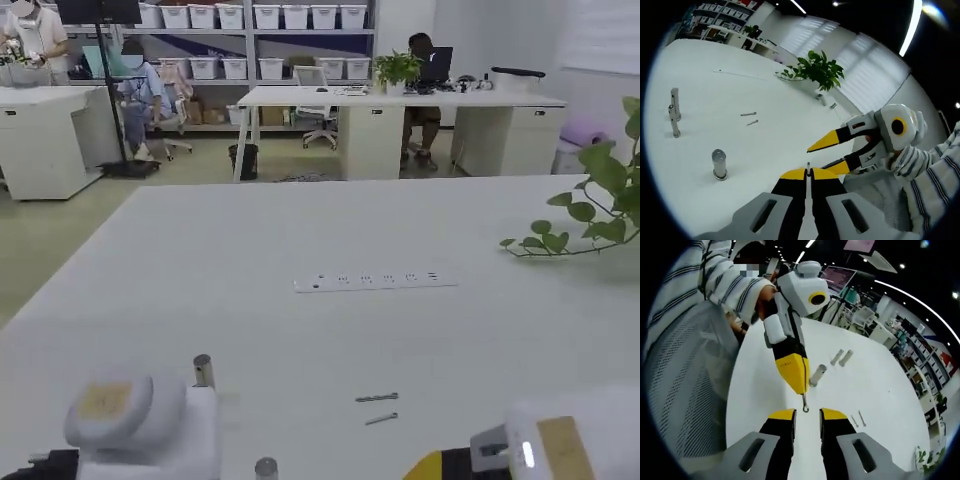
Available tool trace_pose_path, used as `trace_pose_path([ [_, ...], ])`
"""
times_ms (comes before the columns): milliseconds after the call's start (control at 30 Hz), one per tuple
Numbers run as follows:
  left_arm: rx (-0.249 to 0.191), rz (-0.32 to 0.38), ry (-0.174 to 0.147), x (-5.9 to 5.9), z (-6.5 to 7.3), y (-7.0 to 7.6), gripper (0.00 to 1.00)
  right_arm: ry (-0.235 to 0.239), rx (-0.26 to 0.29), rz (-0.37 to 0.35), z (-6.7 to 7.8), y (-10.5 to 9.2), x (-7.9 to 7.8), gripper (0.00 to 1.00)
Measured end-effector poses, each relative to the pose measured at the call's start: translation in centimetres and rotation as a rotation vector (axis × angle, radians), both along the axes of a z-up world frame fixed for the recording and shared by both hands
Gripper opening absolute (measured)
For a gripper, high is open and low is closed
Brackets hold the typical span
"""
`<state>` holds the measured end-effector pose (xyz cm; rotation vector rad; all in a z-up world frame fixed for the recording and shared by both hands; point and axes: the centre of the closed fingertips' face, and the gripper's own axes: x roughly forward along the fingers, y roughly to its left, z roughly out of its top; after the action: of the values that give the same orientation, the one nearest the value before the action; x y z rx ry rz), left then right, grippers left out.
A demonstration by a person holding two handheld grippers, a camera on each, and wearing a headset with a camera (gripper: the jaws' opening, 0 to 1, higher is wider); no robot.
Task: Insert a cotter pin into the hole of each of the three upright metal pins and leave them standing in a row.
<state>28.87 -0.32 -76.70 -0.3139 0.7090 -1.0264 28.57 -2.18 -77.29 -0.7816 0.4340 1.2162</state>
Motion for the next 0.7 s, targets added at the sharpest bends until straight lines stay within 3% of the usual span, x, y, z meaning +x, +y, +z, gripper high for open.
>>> trace_pose_path([
  [100,0.016,-0.054,-0.063,-0.5,0.2,-0.3,0.00,0.062,0.020,-0.012,-0.2,-0.3,-0.2,0.19],
  [133,0.017,-0.075,-0.070,-0.7,0.3,-0.3,0.00,0.090,0.030,-0.016,-0.3,-0.4,-0.4,0.19],
  [267,0.021,-0.123,-0.127,-1.3,0.7,-0.6,0.00,0.211,0.121,-0.024,-0.3,0.0,-1.3,0.19],
  [367,0.041,-0.190,-0.195,-1.9,0.9,-0.9,0.00,0.233,0.140,-0.027,-0.3,0.0,-1.3,0.19],
  [400,0.041,-0.205,-0.218,-2.0,1.1,-0.9,0.00,0.260,0.162,-0.026,-0.2,0.2,-1.5,0.18],
  [467,0.051,-0.250,-0.305,-2.1,1.4,-1.1,0.00,0.286,0.172,-0.010,-0.2,0.3,-1.9,0.17],
  [533,0.055,-0.288,-0.354,-2.5,1.6,-1.1,0.00,0.317,0.160,0.018,-0.3,0.4,-2.6,0.17],
  [567,0.065,-0.302,-0.401,-2.5,1.7,-1.2,0.00,0.314,0.157,0.024,-0.4,0.5,-2.7,0.17],
  [700,0.094,-0.368,-0.449,-3.3,1.3,-1.1,0.00,0.332,0.162,0.040,-0.4,0.8,-3.0,0.12],
])
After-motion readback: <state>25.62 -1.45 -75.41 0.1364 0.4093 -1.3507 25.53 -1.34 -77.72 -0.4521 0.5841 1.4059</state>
